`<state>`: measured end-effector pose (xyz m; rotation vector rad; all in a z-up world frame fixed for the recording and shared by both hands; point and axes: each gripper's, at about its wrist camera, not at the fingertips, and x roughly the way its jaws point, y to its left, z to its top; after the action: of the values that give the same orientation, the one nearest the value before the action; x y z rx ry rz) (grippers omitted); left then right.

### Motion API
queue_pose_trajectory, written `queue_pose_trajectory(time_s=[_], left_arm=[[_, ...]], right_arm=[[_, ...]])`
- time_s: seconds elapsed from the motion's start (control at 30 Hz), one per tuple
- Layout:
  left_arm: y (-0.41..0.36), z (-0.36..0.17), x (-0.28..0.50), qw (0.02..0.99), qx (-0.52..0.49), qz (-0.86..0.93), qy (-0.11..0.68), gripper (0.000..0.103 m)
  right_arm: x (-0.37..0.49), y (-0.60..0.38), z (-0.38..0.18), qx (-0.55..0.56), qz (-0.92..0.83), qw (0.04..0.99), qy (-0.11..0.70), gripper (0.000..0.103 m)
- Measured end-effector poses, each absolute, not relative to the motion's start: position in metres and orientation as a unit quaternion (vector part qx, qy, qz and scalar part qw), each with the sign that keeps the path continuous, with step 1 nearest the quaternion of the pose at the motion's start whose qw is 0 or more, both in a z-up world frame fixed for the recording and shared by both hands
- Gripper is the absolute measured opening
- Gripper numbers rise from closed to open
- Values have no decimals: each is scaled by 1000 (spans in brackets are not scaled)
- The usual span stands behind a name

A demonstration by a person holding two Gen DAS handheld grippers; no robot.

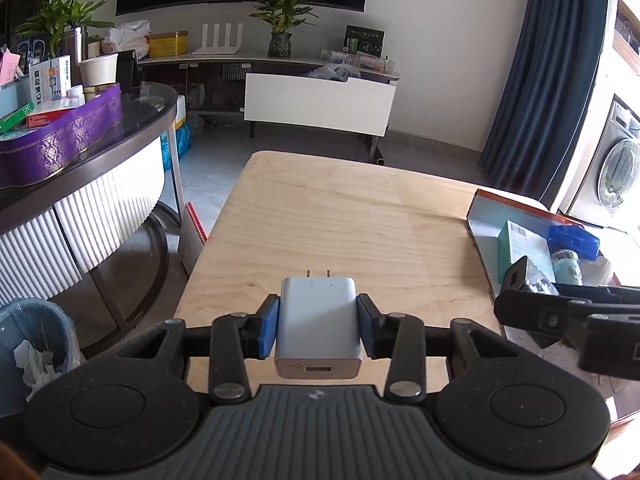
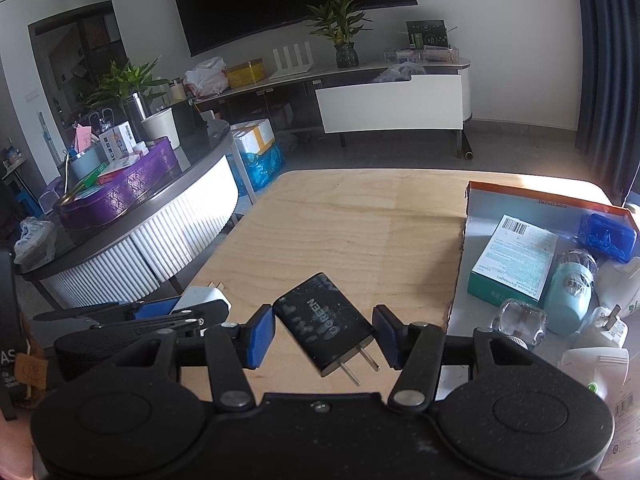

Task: Organize rigid objects
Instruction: 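Carry the white charger and black charger over the cardboard box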

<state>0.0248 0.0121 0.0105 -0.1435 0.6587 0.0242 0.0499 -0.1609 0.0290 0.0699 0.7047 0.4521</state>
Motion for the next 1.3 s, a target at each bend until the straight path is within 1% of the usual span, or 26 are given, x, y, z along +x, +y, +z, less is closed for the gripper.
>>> queue_pose_trajectory(time_s=[0.27,0.67,1.3], left_arm=[[3,34,6,951,-68,20,300,41],[-18,50,-18,958,-65,-3,280,41],[-43,53,-30,960,-54,-43,272,41]], right_arm=[[29,-165,43,39,224,919,323,66],[0,-187,60,48,212,929,298,66],[-23,-224,68,63,181,941,278,66]])
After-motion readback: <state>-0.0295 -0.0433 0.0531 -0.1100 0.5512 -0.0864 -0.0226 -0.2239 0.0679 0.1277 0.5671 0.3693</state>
